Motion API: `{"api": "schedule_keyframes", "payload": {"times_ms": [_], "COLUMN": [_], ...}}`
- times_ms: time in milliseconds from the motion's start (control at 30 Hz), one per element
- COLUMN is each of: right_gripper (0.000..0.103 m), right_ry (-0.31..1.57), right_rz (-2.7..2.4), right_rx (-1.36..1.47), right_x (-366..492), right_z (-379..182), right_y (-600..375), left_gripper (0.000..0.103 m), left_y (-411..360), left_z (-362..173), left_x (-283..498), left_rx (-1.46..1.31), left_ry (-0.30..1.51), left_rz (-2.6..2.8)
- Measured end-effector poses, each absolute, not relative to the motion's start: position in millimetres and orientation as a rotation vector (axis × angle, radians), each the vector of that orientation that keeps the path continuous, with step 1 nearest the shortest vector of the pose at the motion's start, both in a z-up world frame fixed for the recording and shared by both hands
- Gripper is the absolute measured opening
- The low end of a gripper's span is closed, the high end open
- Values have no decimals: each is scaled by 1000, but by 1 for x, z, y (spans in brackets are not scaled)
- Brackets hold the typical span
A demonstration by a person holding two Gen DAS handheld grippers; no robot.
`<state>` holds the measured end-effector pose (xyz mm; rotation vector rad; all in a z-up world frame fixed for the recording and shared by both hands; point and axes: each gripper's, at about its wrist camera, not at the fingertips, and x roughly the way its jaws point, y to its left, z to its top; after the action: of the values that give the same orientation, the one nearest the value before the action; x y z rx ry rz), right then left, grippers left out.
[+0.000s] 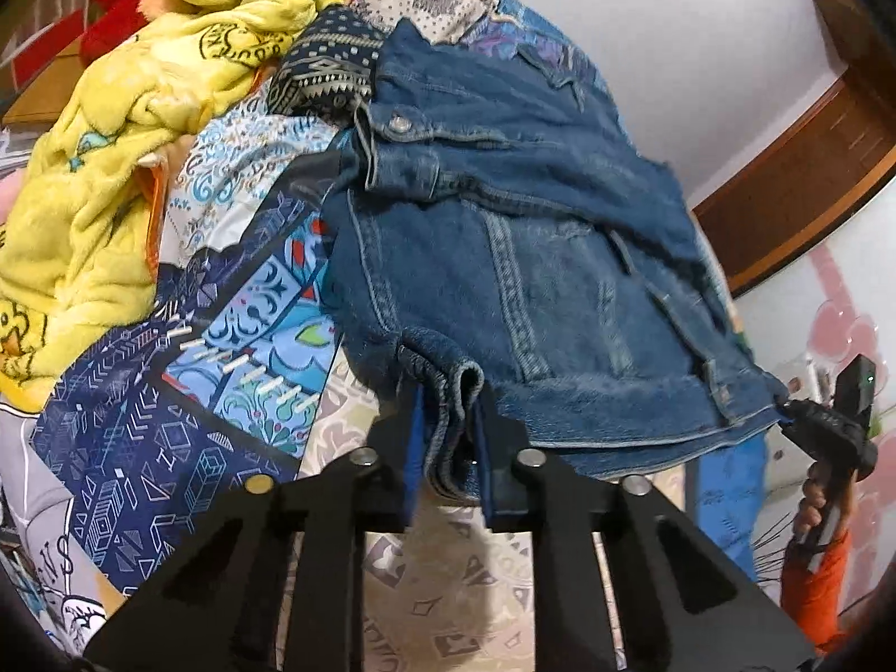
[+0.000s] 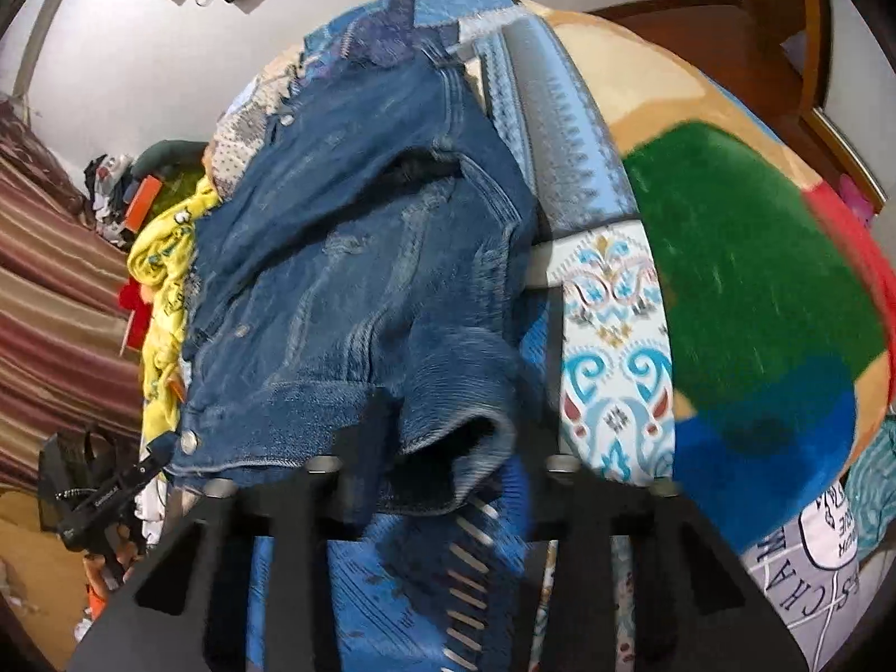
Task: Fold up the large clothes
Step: 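Grasp the folded jacket edge with both grippers and lift it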
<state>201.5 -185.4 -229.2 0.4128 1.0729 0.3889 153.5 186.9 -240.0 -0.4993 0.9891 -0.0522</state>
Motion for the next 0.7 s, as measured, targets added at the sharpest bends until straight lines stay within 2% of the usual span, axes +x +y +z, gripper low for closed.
{"api": "schedule_keyframes", "payload": {"times_ms": [333,700], "right_gripper": [11,10], "right_ry": [939,763], "right_rz": [499,443], "right_rx": [286,226], "right_x": [238,346], "right_z": [-177,-121], "right_y": [-160,-129], "left_gripper": [8,7], "left_y": [180,207], "left_z": [-171,-111], "left_x": [194,333], "left_rx": [-424,-347], "left_ry": [839,724], "left_rz": [-77,-18]}}
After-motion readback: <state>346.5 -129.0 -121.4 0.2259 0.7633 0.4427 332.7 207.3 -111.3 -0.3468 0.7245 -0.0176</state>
